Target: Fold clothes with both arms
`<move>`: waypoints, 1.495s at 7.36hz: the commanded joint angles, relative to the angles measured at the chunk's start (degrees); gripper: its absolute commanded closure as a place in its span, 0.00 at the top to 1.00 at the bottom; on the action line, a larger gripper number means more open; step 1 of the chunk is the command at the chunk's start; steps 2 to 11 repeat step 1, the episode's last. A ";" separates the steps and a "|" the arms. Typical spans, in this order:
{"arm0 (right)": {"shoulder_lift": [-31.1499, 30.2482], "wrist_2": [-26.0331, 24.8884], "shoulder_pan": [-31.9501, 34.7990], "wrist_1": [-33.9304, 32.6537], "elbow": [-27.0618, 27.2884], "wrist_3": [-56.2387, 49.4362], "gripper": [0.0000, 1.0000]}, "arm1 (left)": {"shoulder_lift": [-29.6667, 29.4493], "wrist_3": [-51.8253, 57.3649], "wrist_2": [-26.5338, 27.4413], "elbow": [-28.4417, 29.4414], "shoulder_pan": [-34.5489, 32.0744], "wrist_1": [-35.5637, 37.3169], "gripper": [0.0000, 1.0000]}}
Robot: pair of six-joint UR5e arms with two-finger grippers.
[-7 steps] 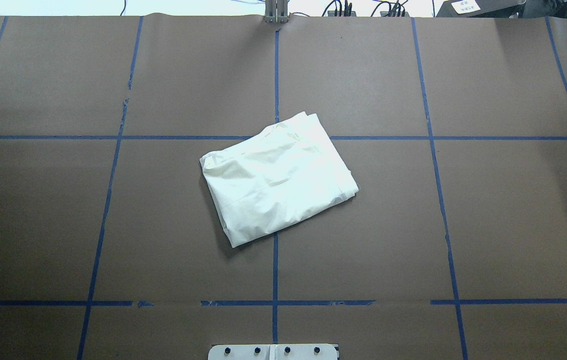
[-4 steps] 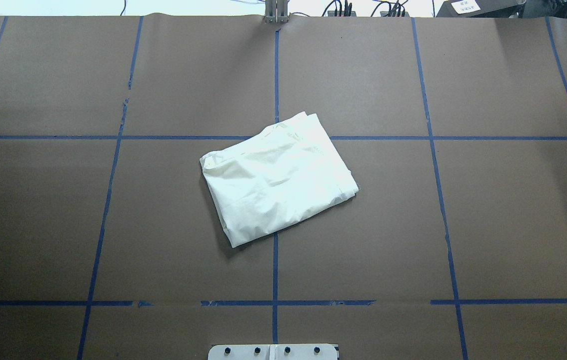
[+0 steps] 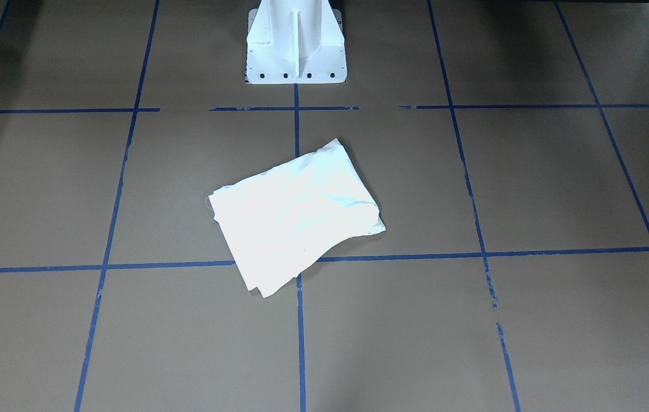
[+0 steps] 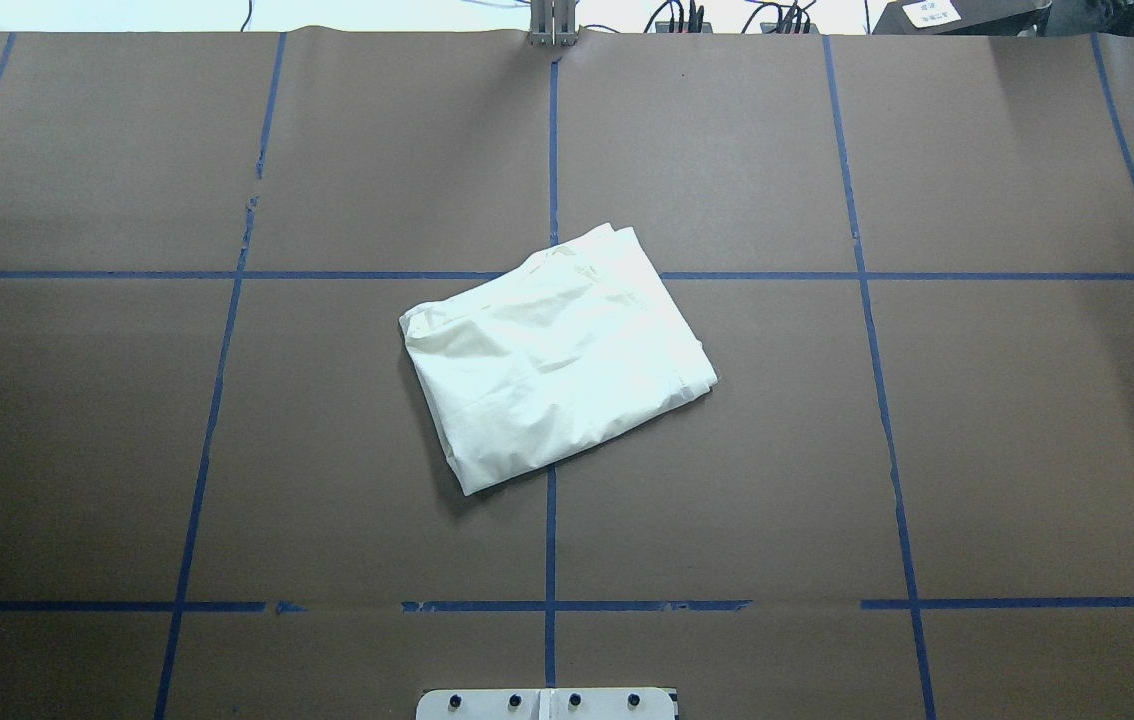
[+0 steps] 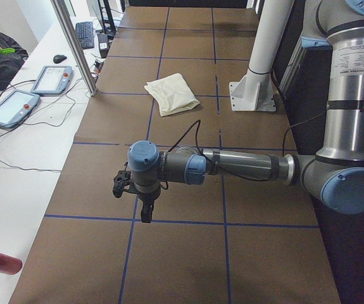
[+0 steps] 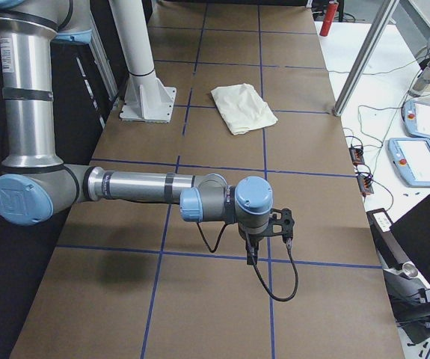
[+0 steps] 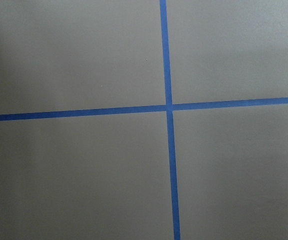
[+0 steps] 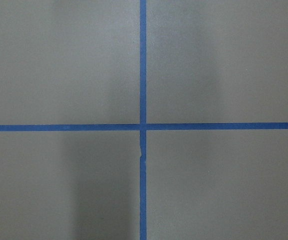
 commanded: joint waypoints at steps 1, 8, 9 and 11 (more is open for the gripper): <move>-0.08 0.17 0.03 0.00 -0.03 -0.10 1.00 | 0.00 -0.04 0.00 0.03 0.00 -0.07 1.00; -0.08 0.17 0.03 0.00 -0.03 -0.10 1.00 | 0.00 -0.04 0.00 0.03 0.00 -0.07 1.00; -0.08 0.17 0.03 0.00 -0.03 -0.10 1.00 | 0.00 -0.04 0.00 0.03 0.00 -0.07 1.00; -0.08 0.17 0.03 0.00 -0.03 -0.10 1.00 | 0.00 -0.04 0.00 0.03 0.00 -0.07 1.00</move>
